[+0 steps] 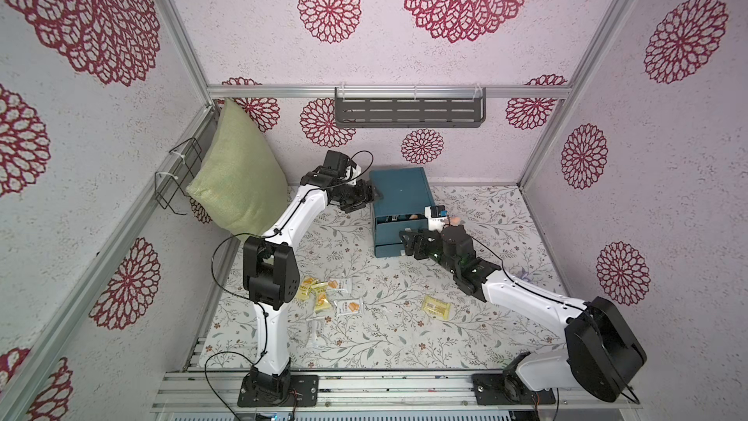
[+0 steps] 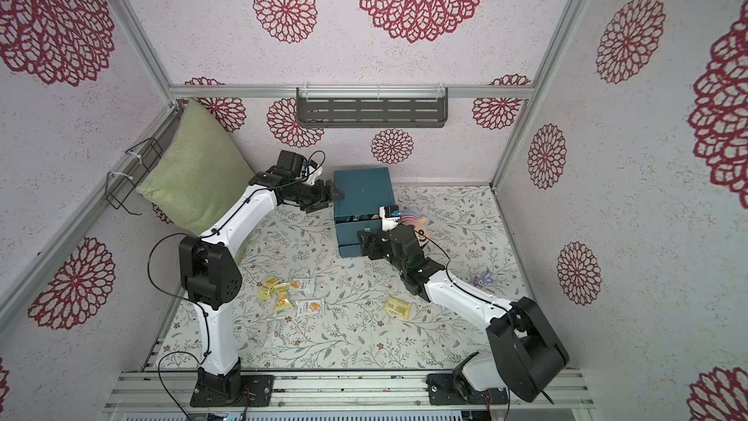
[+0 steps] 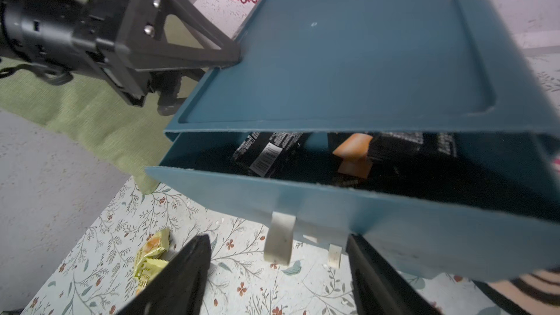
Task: Place the cookies into the drawer by color
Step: Close the drawer in the storage box, then open the drawer in the storage box.
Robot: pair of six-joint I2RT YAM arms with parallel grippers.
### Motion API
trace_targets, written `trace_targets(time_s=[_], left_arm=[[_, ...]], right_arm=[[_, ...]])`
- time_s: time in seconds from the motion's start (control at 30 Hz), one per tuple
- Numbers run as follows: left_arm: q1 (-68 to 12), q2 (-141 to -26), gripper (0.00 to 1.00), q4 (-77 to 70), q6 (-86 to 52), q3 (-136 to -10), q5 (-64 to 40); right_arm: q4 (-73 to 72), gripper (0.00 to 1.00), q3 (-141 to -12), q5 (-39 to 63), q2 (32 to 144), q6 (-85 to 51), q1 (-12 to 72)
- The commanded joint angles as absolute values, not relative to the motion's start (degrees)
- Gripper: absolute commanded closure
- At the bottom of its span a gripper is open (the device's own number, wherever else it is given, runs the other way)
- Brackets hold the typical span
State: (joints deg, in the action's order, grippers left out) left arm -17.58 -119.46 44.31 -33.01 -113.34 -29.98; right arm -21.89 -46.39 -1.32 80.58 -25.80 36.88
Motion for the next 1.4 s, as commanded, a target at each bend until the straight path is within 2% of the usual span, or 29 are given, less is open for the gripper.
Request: trace_targets(time_s=[0.0,0.4,0.63,0.83,0.87,0.93,0.97,1.17,1.37], left_arm=[[-17.62,-119.27,0.20,46.25,-32.35,-111.51,-29.28],[-18.27,-119.52,0.20,45.44,-32.70,-110.48,-29.79],[-18.19,-119.25,0.19,45.48,-32.66,-110.48,-29.99],[-18.09,-118.80,0.15,45.50,-32.61,-110.57,-30.15],[-18.00,-118.74,0.14,45.52,-32.63,-110.57,-30.29],[-17.88,-118.59,0.03,45.50,-32.61,-110.70,-30.38],[-17.87,-118.45,0.02,45.52,-32.57,-110.59,-30.43],[-17.76,-118.18,0.03,45.38,-32.55,-110.39,-30.19],[-17.71,-118.19,0.03,45.48,-32.53,-110.28,-30.15]], right_arm=[[-27.64,0.26,-48.89,-2.79,82.38,-27.88,36.58],[-26.01,0.29,-52.84,-16.51,86.67,-34.63,38.74],[-23.62,0.29,-54.14,-17.75,87.59,-34.72,40.12],[-22.68,0.29,-49.82,-17.75,83.00,-34.53,42.91],[-23.63,0.29,-47.74,-17.25,81.94,-35.50,43.30],[-26.35,0.29,-43.92,-15.79,80.41,-38.32,43.42],[-28.44,0.29,-41.91,-15.38,79.88,-39.80,43.34],[-40.45,0.29,-35.94,-12.18,81.84,-47.21,42.57],[-51.61,0.39,-33.77,-7.96,86.65,-57.28,40.08]])
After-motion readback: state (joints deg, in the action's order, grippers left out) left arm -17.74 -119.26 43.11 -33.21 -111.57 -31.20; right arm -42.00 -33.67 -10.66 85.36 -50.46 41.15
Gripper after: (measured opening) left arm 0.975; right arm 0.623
